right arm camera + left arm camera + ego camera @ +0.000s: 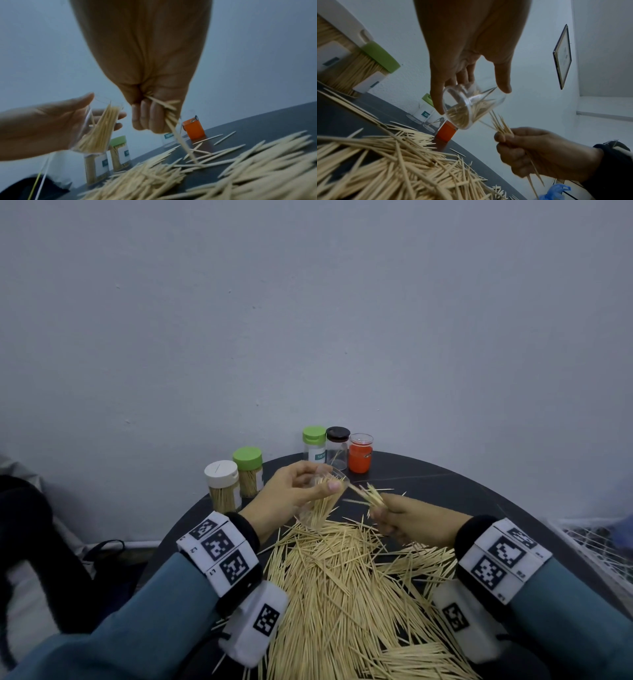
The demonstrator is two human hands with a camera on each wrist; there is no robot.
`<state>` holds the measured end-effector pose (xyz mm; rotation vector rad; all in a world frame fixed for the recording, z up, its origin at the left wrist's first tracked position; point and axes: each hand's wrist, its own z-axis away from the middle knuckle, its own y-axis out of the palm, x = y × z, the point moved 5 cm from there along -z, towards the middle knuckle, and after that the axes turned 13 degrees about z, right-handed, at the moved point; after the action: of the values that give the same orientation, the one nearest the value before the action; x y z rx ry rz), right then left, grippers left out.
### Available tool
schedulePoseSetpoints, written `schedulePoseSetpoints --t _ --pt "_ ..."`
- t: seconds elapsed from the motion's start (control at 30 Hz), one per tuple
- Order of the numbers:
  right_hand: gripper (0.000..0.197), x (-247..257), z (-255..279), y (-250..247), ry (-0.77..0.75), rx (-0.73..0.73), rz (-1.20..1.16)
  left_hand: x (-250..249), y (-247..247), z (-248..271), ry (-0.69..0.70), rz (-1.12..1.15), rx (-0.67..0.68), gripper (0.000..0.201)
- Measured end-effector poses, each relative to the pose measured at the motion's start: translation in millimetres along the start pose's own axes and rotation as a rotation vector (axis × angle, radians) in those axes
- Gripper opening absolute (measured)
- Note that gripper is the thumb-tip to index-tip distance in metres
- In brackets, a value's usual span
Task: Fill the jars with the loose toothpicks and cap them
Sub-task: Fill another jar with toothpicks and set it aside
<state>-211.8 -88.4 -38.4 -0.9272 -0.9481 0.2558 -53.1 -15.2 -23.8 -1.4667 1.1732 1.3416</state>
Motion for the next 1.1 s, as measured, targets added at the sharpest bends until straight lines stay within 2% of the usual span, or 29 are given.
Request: schedulePoseSetpoints --t 0.13,0.27,0.4,0.47,0.57,0.7,0.77,0.93,1.1 --pt "0.022 8.3 -0.8 -16.7 -0.088 -0.202 -0.361 0.1 1.7 1.2 -0.003 0.021 0.007 0.055" --pt "0.026 27.3 6.9 -40.5 -0.248 -0.42 -0.728 1.9 10.8 4.6 -0.058 -0.04 0.119 0.055" --pt "0.026 46.6 16.3 -53.6 -0.415 -0.526 -0.988 3.9 22.7 9.5 -0.121 -0.105 0.243 0.044" --pt "0.025 51.9 17.3 -51.7 -0.447 -0.562 -1.049 4.5 27.3 11.9 -0.126 -0.092 0.273 0.039" --pt "0.024 54.6 15.2 -38.5 -0.454 -0.572 -1.03 5.6 31.8 13.8 -0.117 -0.062 0.296 0.04" --pt "0.023 51.5 12.5 -18.1 -0.396 -0.603 -0.775 2.5 36.4 16.0 -0.1 0.025 0.31 0.031" --pt "0.021 51.5 13.2 -12.0 -0.394 -0.6 -0.743 0.7 36.0 16.0 -0.078 0.056 0.303 0.034" --pt "0.035 51.6 14.6 -4.4 -0.409 -0.541 -0.689 -7.9 30.9 15.6 -0.053 0.144 0.263 0.041" --pt "0.033 50.8 11.3 5.0 -0.316 -0.446 -0.608 -10.5 28.6 16.8 -0.036 0.135 0.243 0.042"
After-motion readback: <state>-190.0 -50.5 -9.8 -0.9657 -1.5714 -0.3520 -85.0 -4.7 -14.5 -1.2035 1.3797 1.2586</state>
